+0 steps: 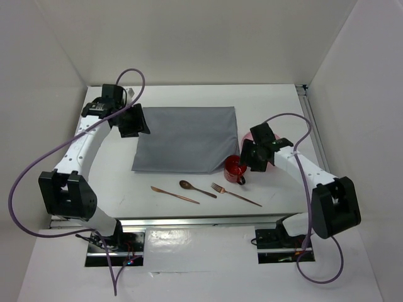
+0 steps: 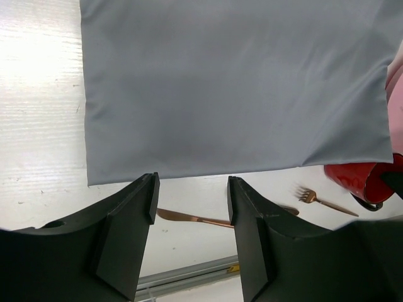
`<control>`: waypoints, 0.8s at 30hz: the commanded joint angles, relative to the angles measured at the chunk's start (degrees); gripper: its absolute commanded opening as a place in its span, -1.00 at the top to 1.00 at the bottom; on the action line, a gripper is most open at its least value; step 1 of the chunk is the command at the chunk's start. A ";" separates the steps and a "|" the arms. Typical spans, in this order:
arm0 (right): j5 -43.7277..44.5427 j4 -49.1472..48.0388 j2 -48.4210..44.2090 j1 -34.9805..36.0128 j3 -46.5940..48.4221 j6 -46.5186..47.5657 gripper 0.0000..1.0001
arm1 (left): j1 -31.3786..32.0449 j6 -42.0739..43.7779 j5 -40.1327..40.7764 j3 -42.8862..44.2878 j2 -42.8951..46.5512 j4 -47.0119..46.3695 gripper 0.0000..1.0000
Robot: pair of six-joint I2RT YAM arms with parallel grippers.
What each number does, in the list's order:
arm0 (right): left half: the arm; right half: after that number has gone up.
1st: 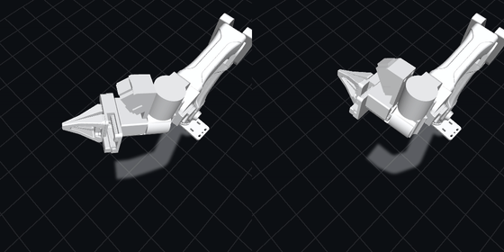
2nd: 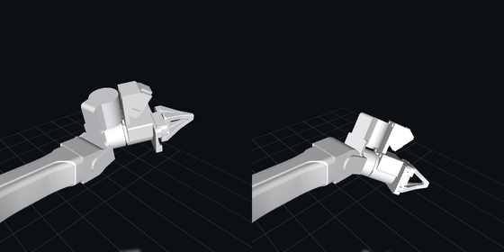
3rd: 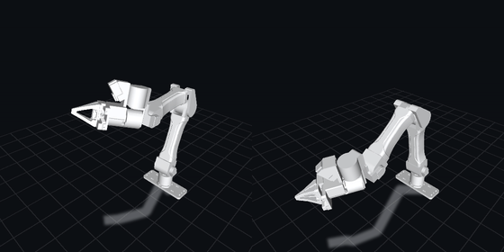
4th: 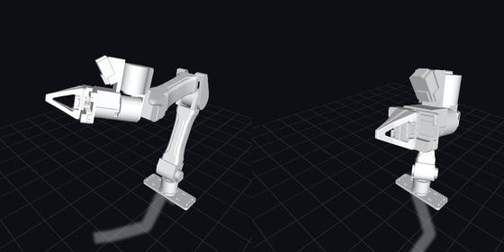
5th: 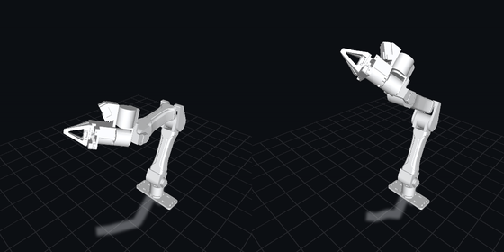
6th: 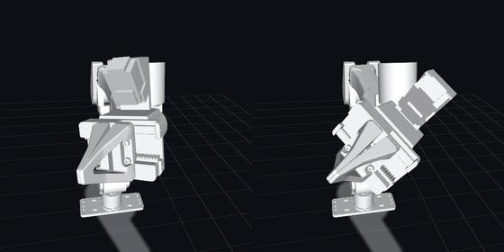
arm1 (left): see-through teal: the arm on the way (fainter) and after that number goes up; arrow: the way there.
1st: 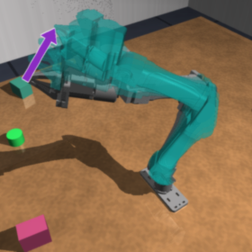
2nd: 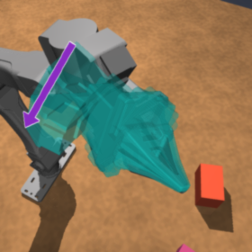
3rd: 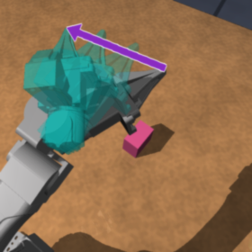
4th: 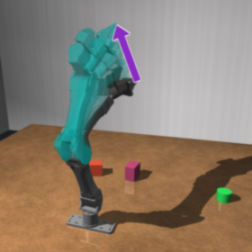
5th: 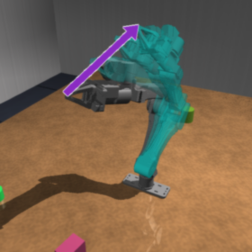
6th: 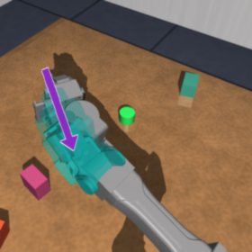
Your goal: Set the dinner table for one person
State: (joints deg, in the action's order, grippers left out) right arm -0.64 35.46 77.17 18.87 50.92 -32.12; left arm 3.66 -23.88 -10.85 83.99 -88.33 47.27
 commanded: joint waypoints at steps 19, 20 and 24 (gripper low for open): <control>12.16 13.67 -6.68 2.22 19.80 -1.72 1.00 | 1.26 1.47 -4.88 4.26 2.72 2.30 -0.25; 12.16 13.67 -5.29 2.22 21.66 -1.02 1.00 | 1.26 1.47 -4.27 4.26 2.73 2.30 -0.25; 12.16 12.61 5.16 2.22 32.82 2.13 1.00 | 1.26 0.94 -2.34 2.16 3.26 2.30 -0.25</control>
State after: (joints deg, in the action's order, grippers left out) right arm 10.52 50.33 76.71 20.64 76.16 -32.08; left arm 4.67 -23.88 -13.80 85.91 -87.85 49.36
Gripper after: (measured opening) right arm 0.176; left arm 0.625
